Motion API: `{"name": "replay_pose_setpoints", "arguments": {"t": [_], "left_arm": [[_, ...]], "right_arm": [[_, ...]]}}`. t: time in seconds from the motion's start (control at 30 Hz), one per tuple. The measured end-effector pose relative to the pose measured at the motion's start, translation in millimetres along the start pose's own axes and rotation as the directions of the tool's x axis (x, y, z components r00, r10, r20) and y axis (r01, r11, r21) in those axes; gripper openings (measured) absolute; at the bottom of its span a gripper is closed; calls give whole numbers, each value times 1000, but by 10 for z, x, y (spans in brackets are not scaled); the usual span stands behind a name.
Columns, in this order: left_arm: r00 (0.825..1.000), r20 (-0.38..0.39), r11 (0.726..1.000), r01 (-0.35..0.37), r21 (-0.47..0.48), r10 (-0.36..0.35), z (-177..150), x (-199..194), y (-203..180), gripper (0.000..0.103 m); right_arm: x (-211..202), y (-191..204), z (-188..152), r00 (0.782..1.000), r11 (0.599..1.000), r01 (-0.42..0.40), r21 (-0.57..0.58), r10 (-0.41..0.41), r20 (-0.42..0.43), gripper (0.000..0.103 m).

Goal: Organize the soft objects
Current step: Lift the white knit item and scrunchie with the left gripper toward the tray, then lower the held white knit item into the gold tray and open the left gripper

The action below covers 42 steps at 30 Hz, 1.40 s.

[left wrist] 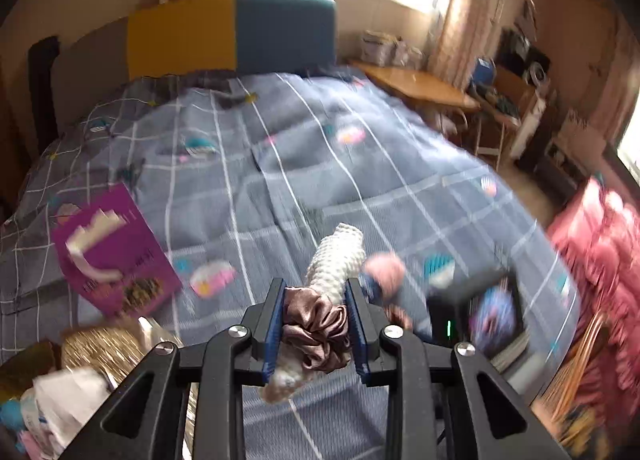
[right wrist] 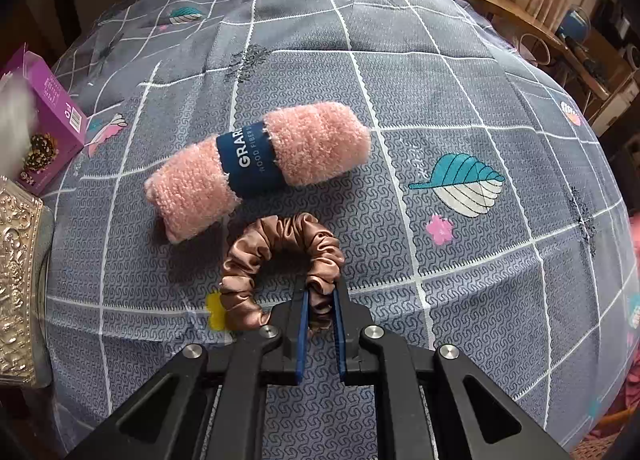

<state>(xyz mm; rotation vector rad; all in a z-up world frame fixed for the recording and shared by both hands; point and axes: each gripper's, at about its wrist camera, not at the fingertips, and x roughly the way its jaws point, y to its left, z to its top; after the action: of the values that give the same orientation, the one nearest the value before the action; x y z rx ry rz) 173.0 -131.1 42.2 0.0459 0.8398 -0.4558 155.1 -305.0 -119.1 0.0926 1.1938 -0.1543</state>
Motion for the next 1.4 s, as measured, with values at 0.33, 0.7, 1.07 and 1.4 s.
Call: {"name": "replay_pose_setpoints", "arguments": {"t": [0.33,0.7,1.07,1.4], "left_arm": [[947,153,946,-247,-209,281,161,-760,1525,29],[893,140,878,-373,-300,427,-1123,-1120,2064,29],[879,145,863,-392,-320,454,-1621,-1367,2058,29],[885,122,861,-391,-326,448,-1803,-1405,2090,29]], "right_arm": [[-20,182,-37,999,996,50,-73,-49,23,11],[-91,379,-155,991,981,128,-148,-121,58,11],[-142,484,-261,981,961,184,-207,-167,98,11],[-159,490,-271,979,956,196,-218,-176,107,11]]}}
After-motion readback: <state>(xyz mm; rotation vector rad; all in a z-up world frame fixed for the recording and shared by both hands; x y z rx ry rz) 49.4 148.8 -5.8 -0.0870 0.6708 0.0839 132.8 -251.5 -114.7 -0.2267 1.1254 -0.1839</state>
